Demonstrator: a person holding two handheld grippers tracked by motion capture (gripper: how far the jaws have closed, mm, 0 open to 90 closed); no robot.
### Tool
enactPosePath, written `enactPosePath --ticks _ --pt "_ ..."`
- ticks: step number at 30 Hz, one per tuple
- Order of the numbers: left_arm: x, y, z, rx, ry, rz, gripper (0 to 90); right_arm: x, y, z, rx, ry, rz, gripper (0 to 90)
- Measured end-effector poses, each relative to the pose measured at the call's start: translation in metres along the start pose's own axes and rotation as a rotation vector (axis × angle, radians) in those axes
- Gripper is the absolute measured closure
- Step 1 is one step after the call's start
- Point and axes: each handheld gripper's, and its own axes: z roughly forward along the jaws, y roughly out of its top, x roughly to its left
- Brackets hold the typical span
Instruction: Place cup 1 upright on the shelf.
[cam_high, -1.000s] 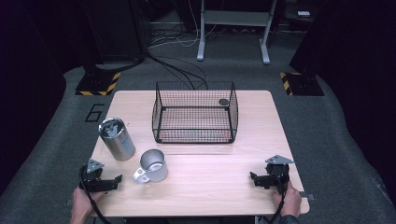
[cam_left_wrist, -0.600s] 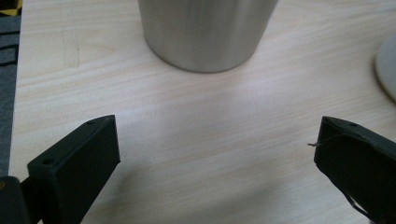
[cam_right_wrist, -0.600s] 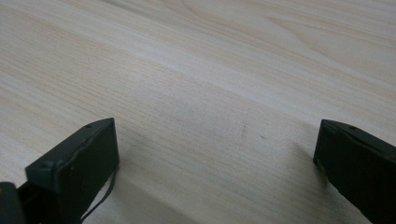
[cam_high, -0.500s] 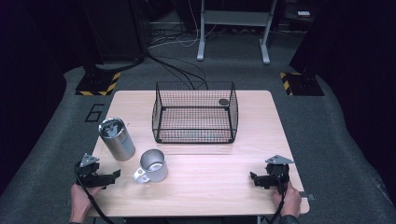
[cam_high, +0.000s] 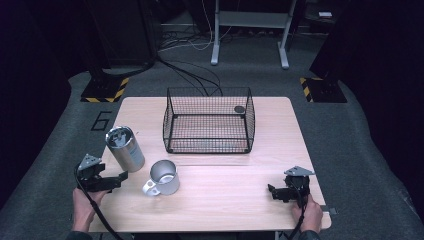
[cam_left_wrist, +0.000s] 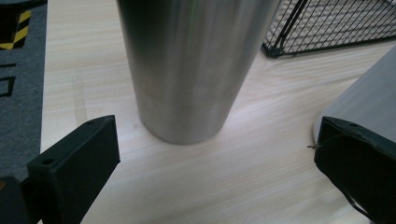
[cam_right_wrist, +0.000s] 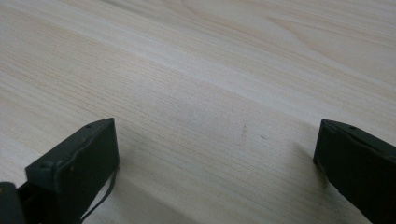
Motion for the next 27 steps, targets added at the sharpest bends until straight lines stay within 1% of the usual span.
enactPosePath --ticks 1,2,3,7,12,13,16,17,18,22,23,25,27 --pt "0.000 0.000 0.000 0.000 0.000 0.000 0.1 0.000 0.000 0.000 0.000 0.000 0.000 0.0" --pt "-0.001 0.006 -0.002 -0.006 -0.004 0.006 0.1 0.000 0.000 0.000 0.000 0.000 0.000 0.0" --pt "-0.001 0.006 -0.002 -0.006 -0.004 0.006 0.1 0.000 0.000 0.000 0.000 0.000 0.000 0.0" --pt "-0.004 0.018 -0.005 -0.021 -0.008 0.020 0.1 0.000 0.000 0.000 0.000 0.000 0.000 0.0" --pt "-0.004 0.029 -0.007 -0.037 -0.007 0.026 0.0 0.000 0.000 0.000 0.000 0.001 -0.001 0.0" --pt "-0.004 0.031 -0.008 -0.033 -0.008 0.029 0.0 0.000 0.000 0.000 0.000 0.001 -0.001 0.0" --pt "-0.004 0.038 -0.008 -0.050 -0.009 0.024 0.0 0.000 0.000 0.000 0.001 0.002 -0.002 0.0" --pt "-0.004 0.039 -0.008 -0.049 -0.012 0.022 0.0 0.000 0.000 0.000 0.000 0.002 -0.002 0.0" --pt "-0.005 0.042 -0.008 -0.059 -0.010 0.025 0.0 0.000 0.000 0.000 0.001 0.002 -0.002 0.0" --pt "-0.006 0.049 -0.008 -0.064 -0.009 0.032 0.0 0.000 0.000 0.000 0.001 0.002 -0.001 0.0" --pt "-0.006 0.050 -0.008 -0.075 -0.006 0.030 0.0 0.000 0.000 0.000 0.000 0.002 -0.002 0.0" --pt "-0.006 0.054 -0.007 -0.076 -0.003 0.036 0.0 0.000 0.000 0.000 0.000 0.002 -0.002 0.0" --pt "-0.004 0.055 -0.005 -0.079 -0.002 0.031 0.0 0.000 0.000 0.000 0.000 0.002 -0.002 0.0"
